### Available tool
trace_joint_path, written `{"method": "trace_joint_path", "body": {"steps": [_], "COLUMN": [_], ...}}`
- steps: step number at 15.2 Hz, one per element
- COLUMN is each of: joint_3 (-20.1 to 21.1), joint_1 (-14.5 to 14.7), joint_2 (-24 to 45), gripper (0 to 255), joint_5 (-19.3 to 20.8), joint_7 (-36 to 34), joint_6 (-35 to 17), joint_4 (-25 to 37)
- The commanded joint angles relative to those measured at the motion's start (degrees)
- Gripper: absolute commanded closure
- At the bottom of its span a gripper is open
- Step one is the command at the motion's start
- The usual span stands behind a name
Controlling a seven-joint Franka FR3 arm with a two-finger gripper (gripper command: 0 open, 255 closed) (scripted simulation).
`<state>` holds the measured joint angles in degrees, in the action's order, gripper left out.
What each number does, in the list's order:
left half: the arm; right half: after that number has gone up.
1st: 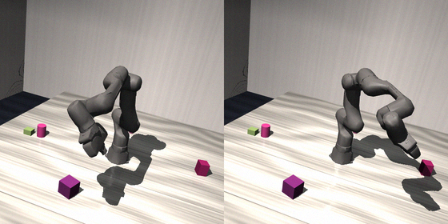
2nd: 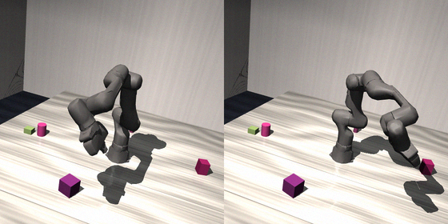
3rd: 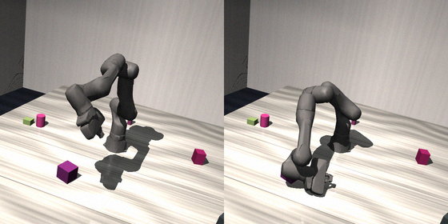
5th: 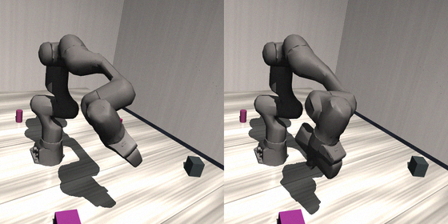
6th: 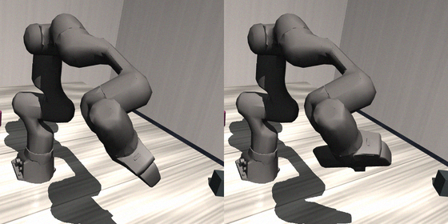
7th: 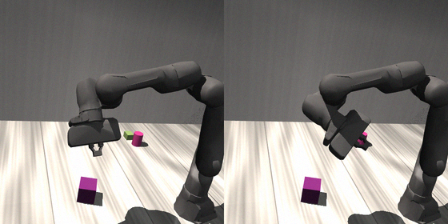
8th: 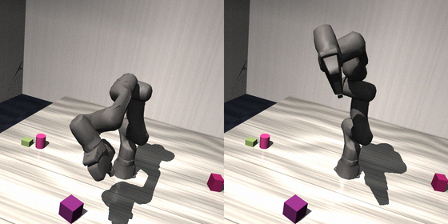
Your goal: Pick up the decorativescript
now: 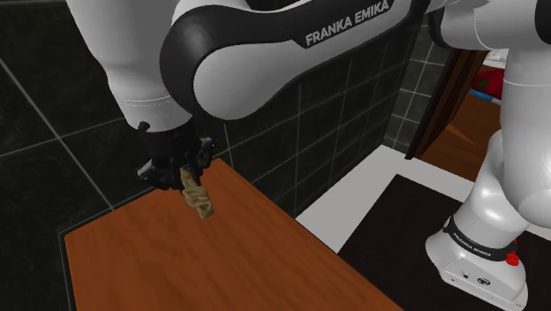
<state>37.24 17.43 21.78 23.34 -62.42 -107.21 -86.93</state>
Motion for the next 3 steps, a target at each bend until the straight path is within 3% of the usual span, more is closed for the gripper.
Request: {"method": "trace_joint_path", "body": {"steps": [1, 3], "joint_3": [0.14, 0.15], "joint_1": [0.07, 0.09], "joint_2": [-0.3, -0.31], "gripper": [255, 255], "joint_5": [-0.3, -0.32], "joint_7": [0.37, 0.4], "joint_6": [1.4, 1.51], "joint_4": [1.17, 1.28]}}
